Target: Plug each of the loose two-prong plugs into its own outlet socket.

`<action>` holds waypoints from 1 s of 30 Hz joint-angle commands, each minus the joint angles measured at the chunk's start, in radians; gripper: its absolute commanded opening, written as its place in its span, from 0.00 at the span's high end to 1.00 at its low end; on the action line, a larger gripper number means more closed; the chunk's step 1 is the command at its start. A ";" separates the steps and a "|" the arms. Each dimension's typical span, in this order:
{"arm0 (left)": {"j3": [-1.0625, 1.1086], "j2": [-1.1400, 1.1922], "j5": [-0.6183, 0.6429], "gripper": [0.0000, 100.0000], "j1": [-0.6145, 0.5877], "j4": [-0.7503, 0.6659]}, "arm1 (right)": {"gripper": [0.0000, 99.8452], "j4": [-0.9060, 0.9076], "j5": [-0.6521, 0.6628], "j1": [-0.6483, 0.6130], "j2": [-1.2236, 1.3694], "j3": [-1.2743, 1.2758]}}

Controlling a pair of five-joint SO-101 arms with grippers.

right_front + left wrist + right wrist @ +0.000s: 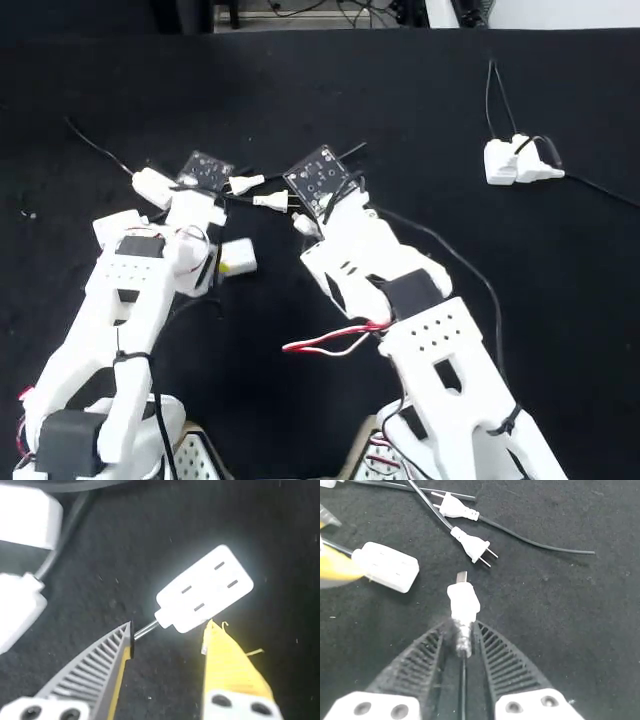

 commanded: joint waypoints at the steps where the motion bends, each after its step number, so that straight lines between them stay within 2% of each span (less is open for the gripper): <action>1: -0.081 -0.015 0.066 0.77 -0.019 -0.035 | 0.99 -0.023 -0.008 0.011 -0.031 -0.004; 5: -0.171 -0.002 0.086 0.77 -0.068 -0.029 | 0.99 -0.023 -0.008 0.011 -0.031 -0.004; 8: -0.193 0.048 0.199 0.77 -0.076 -0.103 | 0.99 -0.023 -0.008 0.009 -0.031 -0.004; 11: -0.197 0.150 0.295 0.77 -0.051 -0.189 | 0.99 -0.023 -0.008 0.009 -0.031 -0.004; 14: -0.197 0.259 0.344 0.77 -0.004 -0.215 | 0.99 -0.023 -0.008 0.009 -0.031 -0.004; 17: -0.194 0.305 0.345 0.77 0.030 -0.192 | 0.99 -0.023 -0.008 0.009 -0.031 -0.004; 20: -0.196 0.279 0.331 0.77 0.033 -0.101 | 0.99 -0.023 -0.006 0.011 -0.031 -0.004; 25: -0.183 0.226 0.222 0.77 0.035 -0.005 | 0.99 -0.023 -0.005 0.011 -0.031 -0.004; 30: -0.125 0.209 0.218 0.77 0.079 0.023 | 0.99 -0.023 -0.005 0.011 -0.031 -0.004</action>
